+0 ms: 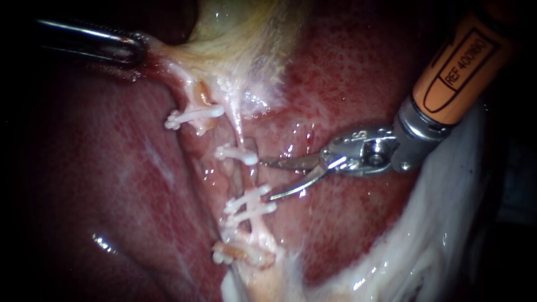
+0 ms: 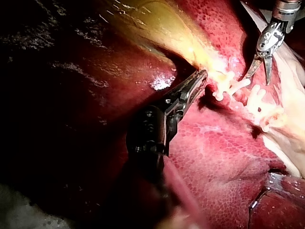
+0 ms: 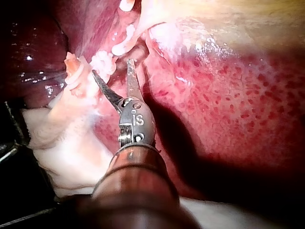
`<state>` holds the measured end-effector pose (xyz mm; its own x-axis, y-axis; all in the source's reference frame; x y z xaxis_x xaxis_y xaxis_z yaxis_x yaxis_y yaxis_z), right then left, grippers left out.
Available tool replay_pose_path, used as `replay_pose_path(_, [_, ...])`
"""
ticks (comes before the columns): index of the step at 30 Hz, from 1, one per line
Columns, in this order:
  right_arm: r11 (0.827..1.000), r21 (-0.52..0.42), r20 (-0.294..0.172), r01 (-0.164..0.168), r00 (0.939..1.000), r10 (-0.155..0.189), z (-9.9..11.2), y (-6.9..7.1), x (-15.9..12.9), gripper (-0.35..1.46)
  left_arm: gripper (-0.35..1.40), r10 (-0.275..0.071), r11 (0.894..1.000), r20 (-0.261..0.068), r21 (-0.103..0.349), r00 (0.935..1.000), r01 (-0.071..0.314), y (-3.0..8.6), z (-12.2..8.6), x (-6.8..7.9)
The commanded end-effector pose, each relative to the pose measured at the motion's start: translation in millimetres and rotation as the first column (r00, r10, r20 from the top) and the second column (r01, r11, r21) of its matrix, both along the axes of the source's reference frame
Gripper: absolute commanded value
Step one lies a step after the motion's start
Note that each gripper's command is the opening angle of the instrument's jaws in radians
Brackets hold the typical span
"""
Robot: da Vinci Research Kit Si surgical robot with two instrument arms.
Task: Go to the cutting position right tube
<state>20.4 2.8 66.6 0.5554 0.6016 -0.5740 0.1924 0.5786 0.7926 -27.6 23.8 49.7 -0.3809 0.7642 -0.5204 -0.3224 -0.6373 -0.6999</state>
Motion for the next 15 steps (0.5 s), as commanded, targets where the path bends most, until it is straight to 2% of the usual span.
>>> replay_pose_path(1, [1.000,-0.001,-0.002,0.000,1.0000,0.000,0.2,0.0,0.1,1.42,-0.35,0.000,1.000,0.000,0.000,1.0000,0.000,0.0,0.0,0.0])
replay_pose_path(8, [1.000,0.007,-0.004,-0.008,1.0000,0.008,1.6,0.0,0.3,1.43,-0.35,0.000,1.000,0.000,0.000,1.0000,0.000,0.0,0.0,0.0])
replay_pose_path(15, [0.999,0.031,-0.025,-0.008,0.9996,0.009,2.0,0.1,1.4,1.43,-0.35,0.000,1.000,0.000,0.000,1.0000,0.000,0.0,0.0,0.0])
